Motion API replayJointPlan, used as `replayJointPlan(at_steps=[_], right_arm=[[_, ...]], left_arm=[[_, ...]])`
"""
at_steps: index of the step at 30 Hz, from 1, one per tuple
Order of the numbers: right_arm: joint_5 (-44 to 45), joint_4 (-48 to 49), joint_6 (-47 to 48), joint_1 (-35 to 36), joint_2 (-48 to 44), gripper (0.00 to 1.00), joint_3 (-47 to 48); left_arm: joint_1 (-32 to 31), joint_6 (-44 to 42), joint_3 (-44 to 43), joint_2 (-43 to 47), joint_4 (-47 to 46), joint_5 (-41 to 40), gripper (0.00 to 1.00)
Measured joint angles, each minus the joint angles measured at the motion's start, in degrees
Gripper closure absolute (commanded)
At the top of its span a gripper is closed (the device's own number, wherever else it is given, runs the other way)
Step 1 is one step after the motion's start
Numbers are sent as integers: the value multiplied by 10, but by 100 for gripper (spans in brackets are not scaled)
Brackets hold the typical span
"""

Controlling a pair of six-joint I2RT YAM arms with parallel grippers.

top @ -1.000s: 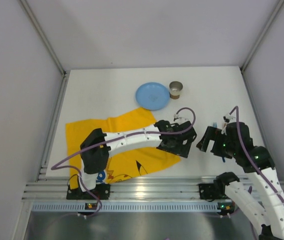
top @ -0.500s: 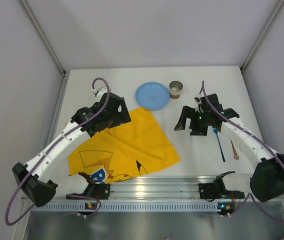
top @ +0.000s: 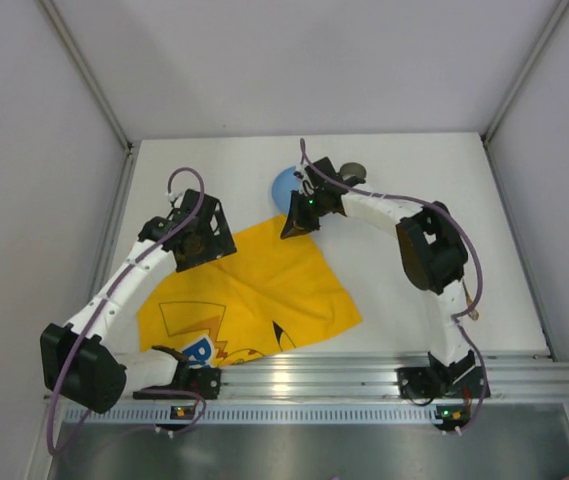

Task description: Set the dinner table for one person

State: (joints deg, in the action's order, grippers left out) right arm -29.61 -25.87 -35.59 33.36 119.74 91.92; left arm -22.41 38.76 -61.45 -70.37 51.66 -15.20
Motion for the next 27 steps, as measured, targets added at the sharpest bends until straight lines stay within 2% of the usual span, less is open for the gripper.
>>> replayJointPlan(at_steps=[5,10,13,20,23,27], right_arm=[[-2,5,-11,6,75,100,30],[14,21,-12,-7,64,100,-28],[28,40,-6,-25,6,100,-114],[115,20,21,-101,-203,100,-336],[142,6,28,-128,-267,100,-373],[180,-14,37,-144,-290,100,-374]], left_arm=[[33,-24,9,0,-7,24,1],[60,-52,9,-3,-7,35,2],[74,-65,9,-15,-8,39,2],[83,-80,-3,-64,-20,52,4],[83,-84,-16,-83,-28,57,5],[83,-87,-31,-101,-38,64,7]])
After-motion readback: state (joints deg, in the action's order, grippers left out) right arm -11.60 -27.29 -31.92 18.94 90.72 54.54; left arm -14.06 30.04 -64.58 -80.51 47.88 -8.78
